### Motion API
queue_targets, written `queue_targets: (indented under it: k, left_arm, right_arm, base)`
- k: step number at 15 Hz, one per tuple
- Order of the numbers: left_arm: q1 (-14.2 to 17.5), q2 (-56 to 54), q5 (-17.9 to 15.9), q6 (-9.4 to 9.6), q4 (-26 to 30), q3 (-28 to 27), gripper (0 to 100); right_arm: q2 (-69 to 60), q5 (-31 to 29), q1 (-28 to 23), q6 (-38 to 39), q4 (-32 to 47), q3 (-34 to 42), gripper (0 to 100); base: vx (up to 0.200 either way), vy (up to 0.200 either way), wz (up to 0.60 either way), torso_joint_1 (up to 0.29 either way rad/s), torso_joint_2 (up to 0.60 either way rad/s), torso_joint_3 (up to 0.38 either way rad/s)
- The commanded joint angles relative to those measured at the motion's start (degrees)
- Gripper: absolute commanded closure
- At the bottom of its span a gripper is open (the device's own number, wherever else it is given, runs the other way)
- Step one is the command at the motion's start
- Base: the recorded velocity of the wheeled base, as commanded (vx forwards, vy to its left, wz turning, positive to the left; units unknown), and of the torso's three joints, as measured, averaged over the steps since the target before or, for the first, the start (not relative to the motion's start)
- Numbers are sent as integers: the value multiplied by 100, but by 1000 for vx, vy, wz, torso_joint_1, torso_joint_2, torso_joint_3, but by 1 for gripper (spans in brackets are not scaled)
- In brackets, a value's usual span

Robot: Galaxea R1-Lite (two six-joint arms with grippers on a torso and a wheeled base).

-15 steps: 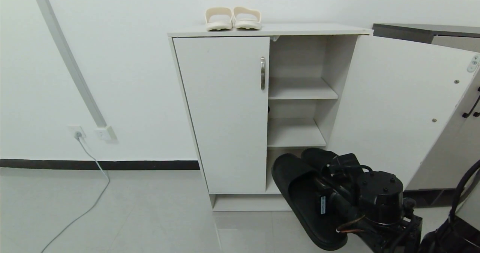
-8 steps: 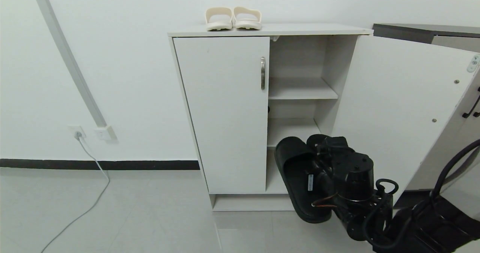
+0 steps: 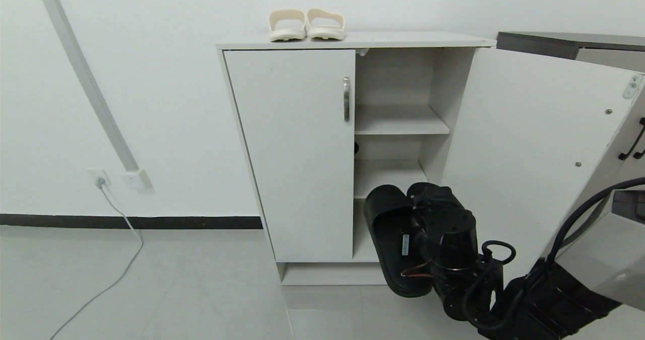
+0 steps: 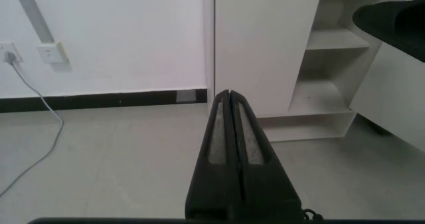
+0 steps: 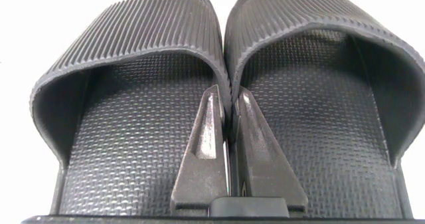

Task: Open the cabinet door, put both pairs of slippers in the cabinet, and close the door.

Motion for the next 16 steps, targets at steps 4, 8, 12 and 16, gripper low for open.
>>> queue_targets:
  k: [4, 8, 12, 16]
  left_arm:
    - [1, 16, 0, 0, 0, -1, 100]
    - [1, 16, 0, -9, 0, -1, 100]
    - [1, 16, 0, 8, 0, -1, 100]
    - [1, 16, 0, 0, 0, -1, 100]
  right_arm:
    - [46, 1, 5, 1, -2, 32, 100]
    - [46, 1, 5, 1, -19, 93, 100]
    - [55, 28, 5, 19, -19, 102, 100]
    - [64, 28, 57, 19, -19, 93, 100]
  base:
    - [0, 0, 0, 0, 0, 0]
    - [0, 0, 0, 0, 0, 0]
    - [0, 0, 0, 0, 0, 0]
    - [0, 0, 0, 0, 0, 0]
